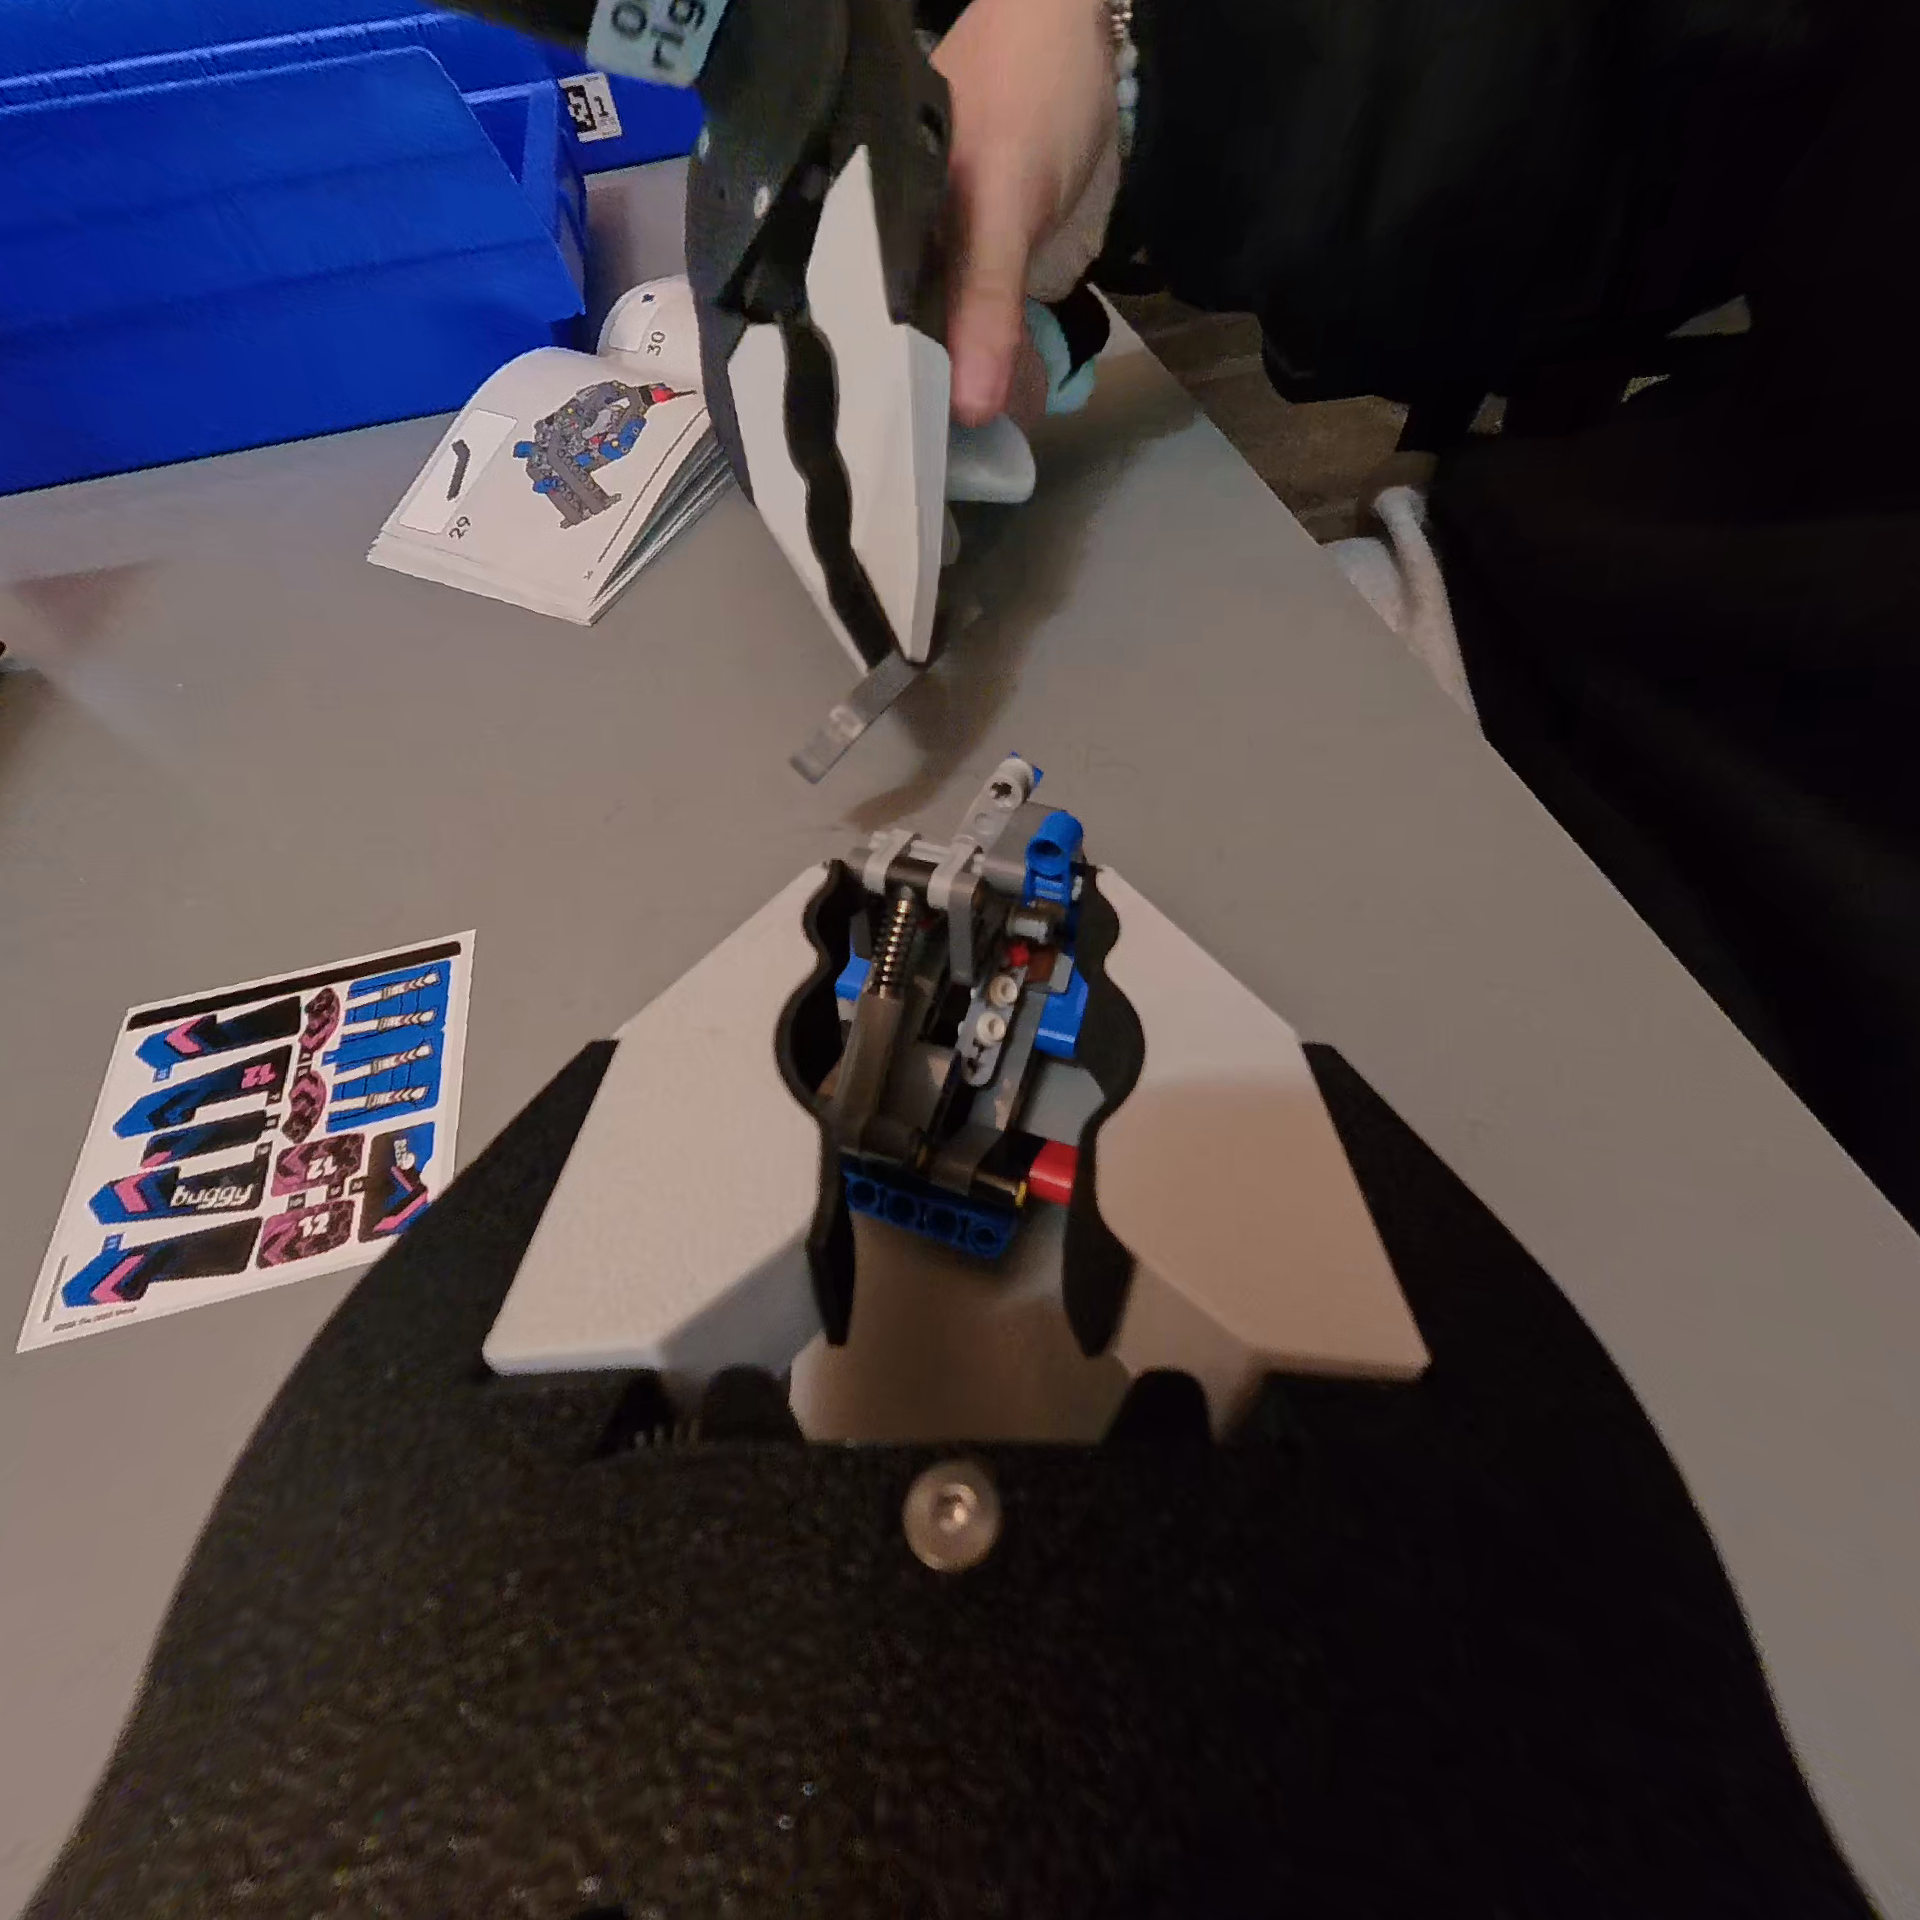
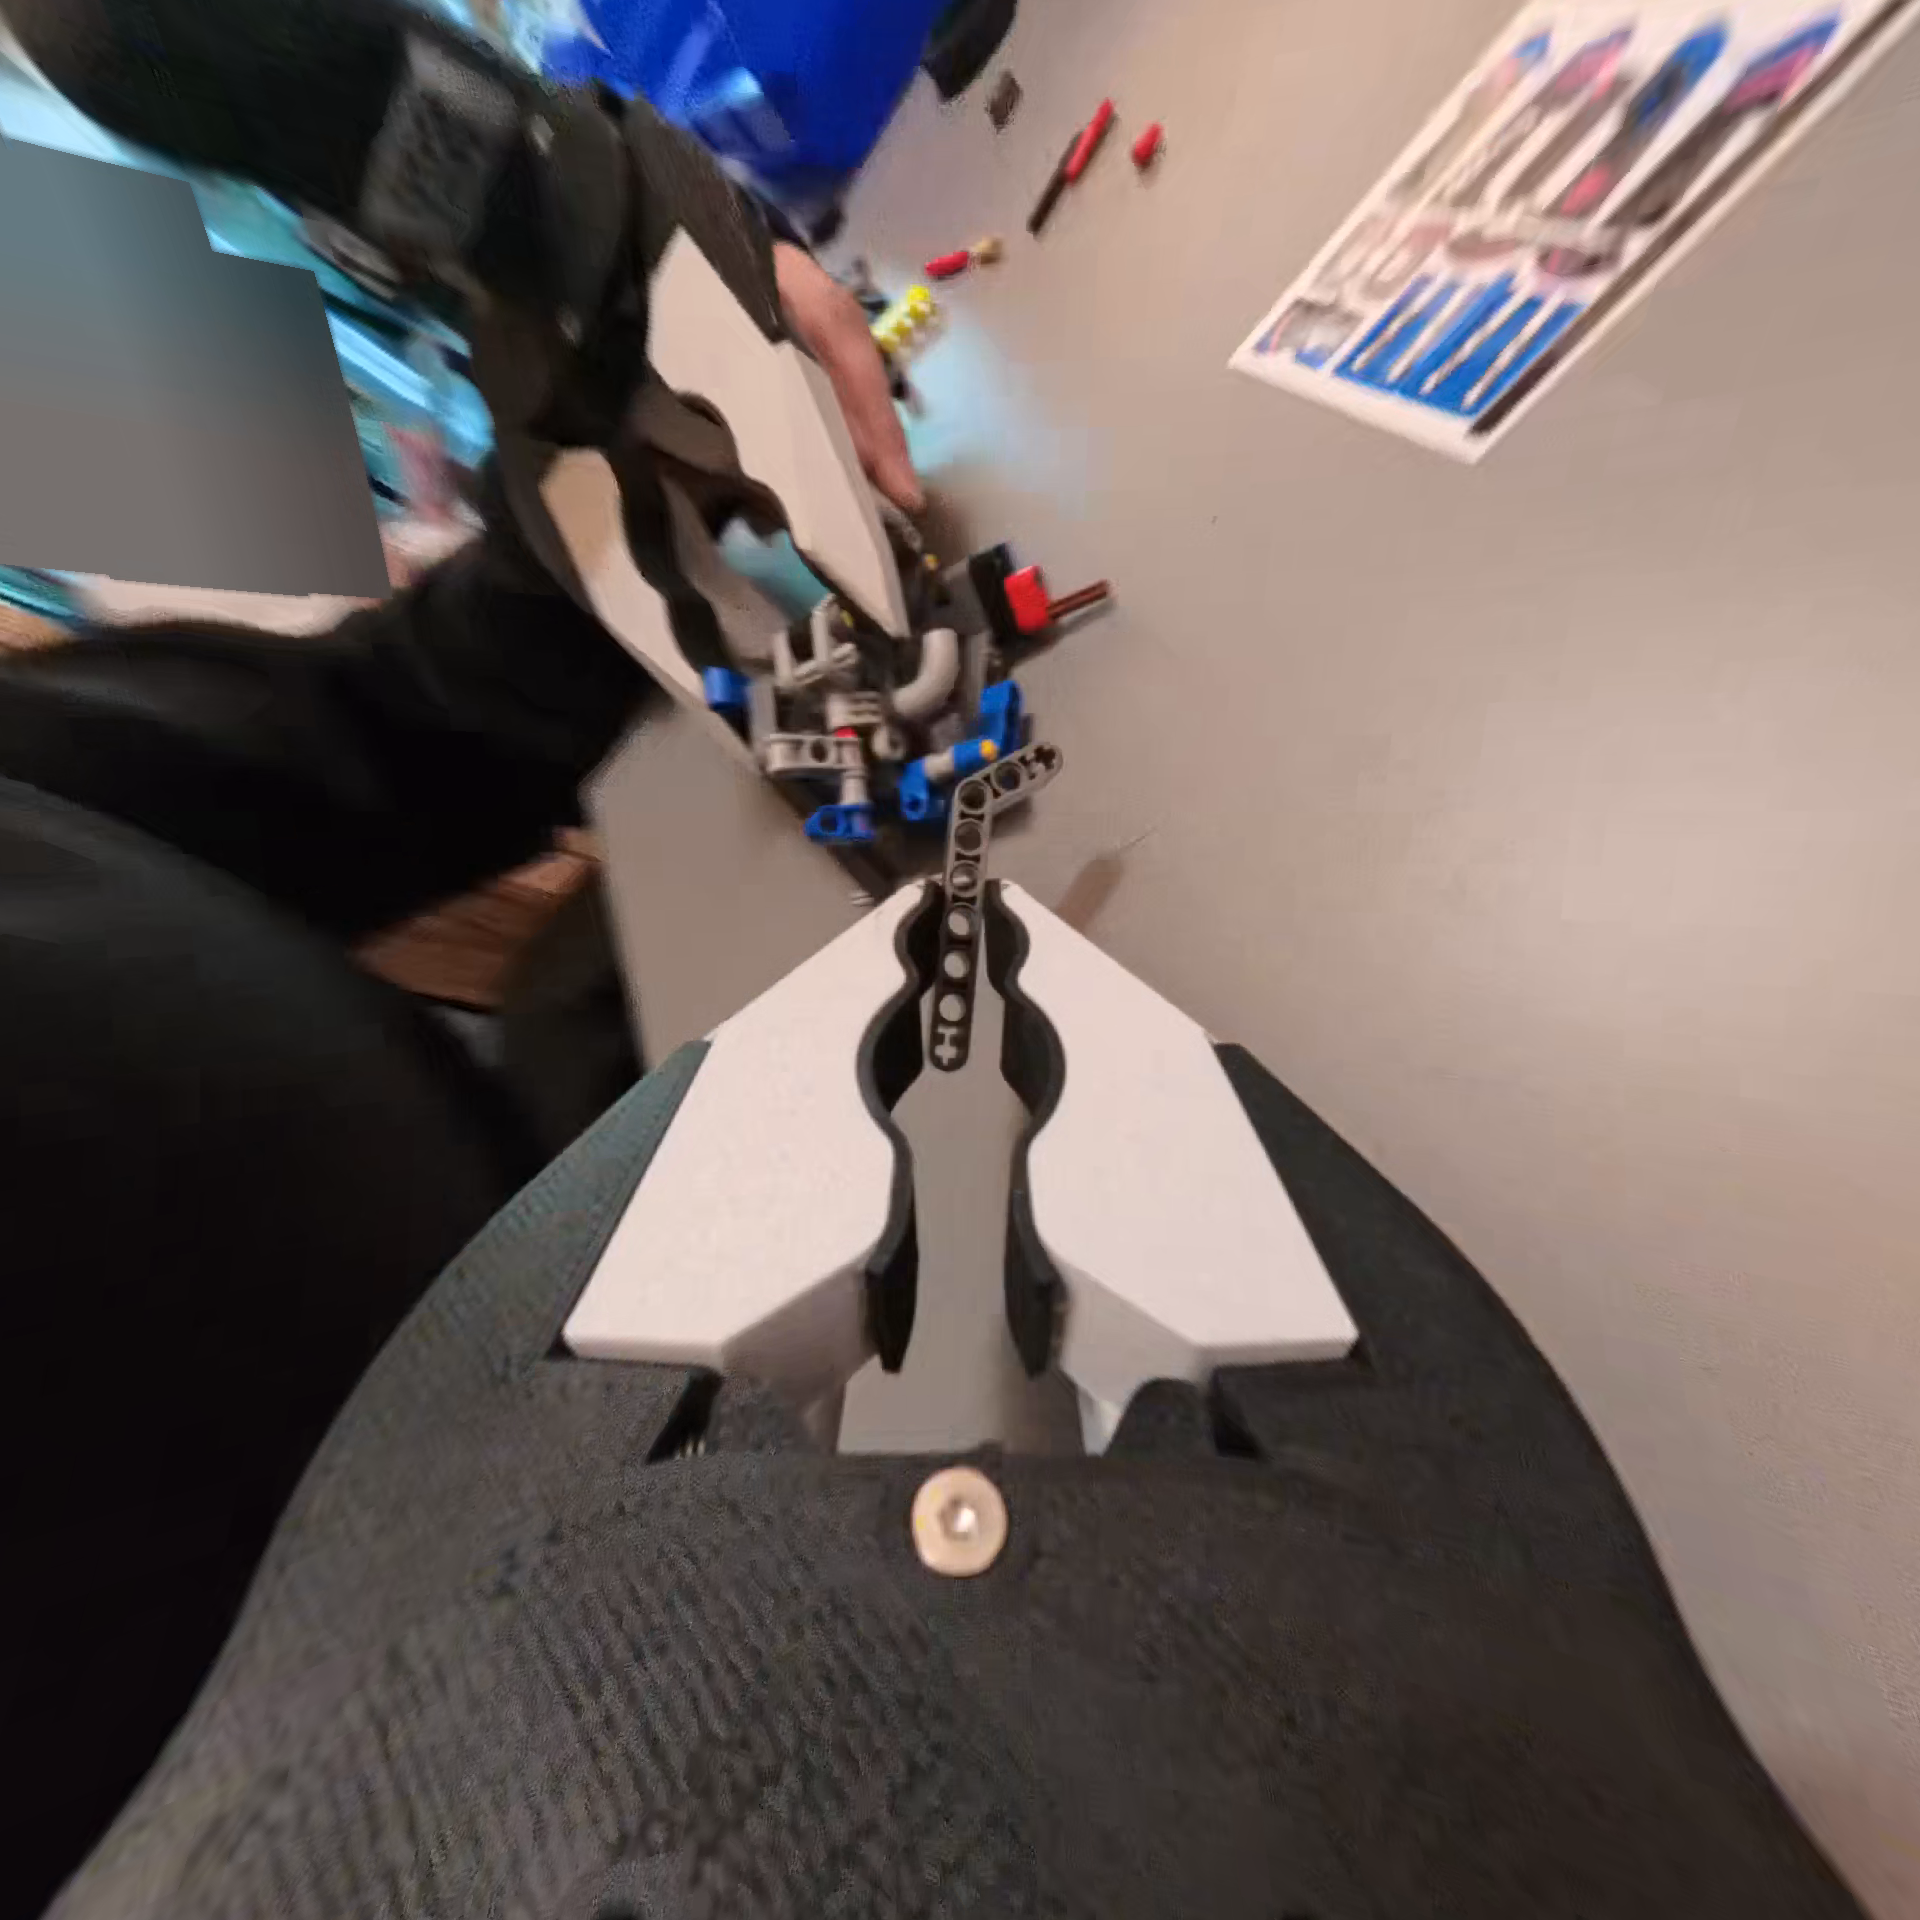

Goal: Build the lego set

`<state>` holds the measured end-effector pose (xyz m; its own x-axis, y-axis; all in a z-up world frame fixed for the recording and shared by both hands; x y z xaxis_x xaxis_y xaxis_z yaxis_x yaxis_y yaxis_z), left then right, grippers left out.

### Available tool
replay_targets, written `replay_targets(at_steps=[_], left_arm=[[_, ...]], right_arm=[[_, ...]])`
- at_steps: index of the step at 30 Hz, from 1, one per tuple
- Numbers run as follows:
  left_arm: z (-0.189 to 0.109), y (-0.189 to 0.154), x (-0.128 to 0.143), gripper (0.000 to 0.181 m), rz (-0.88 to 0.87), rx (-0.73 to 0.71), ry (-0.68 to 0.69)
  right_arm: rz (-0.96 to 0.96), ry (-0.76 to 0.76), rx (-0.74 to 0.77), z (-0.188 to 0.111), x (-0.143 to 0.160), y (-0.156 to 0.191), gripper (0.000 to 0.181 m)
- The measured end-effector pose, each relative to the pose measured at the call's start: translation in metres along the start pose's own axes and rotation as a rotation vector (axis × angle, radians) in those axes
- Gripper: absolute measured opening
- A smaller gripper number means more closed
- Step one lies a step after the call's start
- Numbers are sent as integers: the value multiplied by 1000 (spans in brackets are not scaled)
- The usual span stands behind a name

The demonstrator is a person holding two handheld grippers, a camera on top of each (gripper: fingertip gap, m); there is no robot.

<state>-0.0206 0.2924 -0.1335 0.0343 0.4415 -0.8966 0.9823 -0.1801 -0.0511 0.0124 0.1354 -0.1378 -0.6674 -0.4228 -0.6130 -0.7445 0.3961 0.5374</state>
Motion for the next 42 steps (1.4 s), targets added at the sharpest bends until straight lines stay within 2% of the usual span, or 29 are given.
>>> replay_targets(at_steps=[1, 4, 5, 6, 9, 10, 11, 13, 16, 18, 20, 23, 26, 28, 30, 31, 34, 36, 37, 42], left_arm=[[0, 0, 0, 41, 0, 1, 0], [0, 0, 0, 41, -2, 3, 0], [0, 0, 0, 41, -2, 3, 0], [0, 0, 0, 41, -3, 4, -1], [0, 0, 0, 41, -3, 4, -1], [0, 0, 0, 41, -3, 4, -1], [0, 0, 0, 41, -3, 4, -1], [0, 0, 0, 41, -3, 5, -1], [0, 0, 0, 41, -3, 5, -1], [0, 0, 0, 41, -3, 5, -1], [0, 0, 0, 41, -3, 5, -1], [0, 0, 0, 41, -2, 5, -1], [0, 0, 0, 41, -3, 5, -1], [0, -1, 0, 41, -2, 6, -1], [0, -1, 0, 41, -2, 7, -1], [0, -1, 0, 41, -1, 7, -1], [0, -1, 0, 41, -1, 11, -1], [0, -1, 0, 41, -1, 12, -1], [0, -1, 0, 41, -1, 12, -1], [0, -1, 0, 41, 0, 13, -1]], right_arm=[[46, 22, -42, -2, 3, -4, 6], [52, 82, 52, -2, 15, -21, 10], [33, 79, 66, -4, 16, -21, 26], [8, 67, 77, -6, 16, -20, 34], [-83, 12, 202, -11, 11, -25, 47], [-152, -11, 262, -13, 9, -25, 47], [-255, -33, 299, -15, 8, -18, 37], [-474, -54, 368, -14, 13, 0, 37], [-664, 65, 567, -9, 27, 2, 36], [-674, 66, 569, -5, 30, 4, 22], [-653, 17, 542, -1, 26, 8, 14], [-659, 40, 527, 2, 25, 6, 2], [-653, 51, 529, 2, 22, 4, 0], [-564, 31, 449, 2, 21, 8, 0], [-371, -46, 307, -2, 16, 11, 0], [-314, -59, 297, -5, 14, 7, 0], [-452, -54, 411, -12, 18, 3, 0], [-563, -54, 465, -12, 19, 10, 16], [-610, -33, 473, -9, 22, 15, 19], [-864, -8, 674, -4, 24, 10, 21]])
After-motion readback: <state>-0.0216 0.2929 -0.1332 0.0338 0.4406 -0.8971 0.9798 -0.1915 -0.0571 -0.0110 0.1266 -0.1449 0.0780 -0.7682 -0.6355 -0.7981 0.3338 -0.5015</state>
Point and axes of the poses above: each gripper's, where its closed fingertips meet, z out along the fingers, x out of its underside, y = z × x across the jaws, the point moved 6 cm from there along -z, back along the fingers, and after that the axes turned 14 degrees about x, right-handed, at the moved point
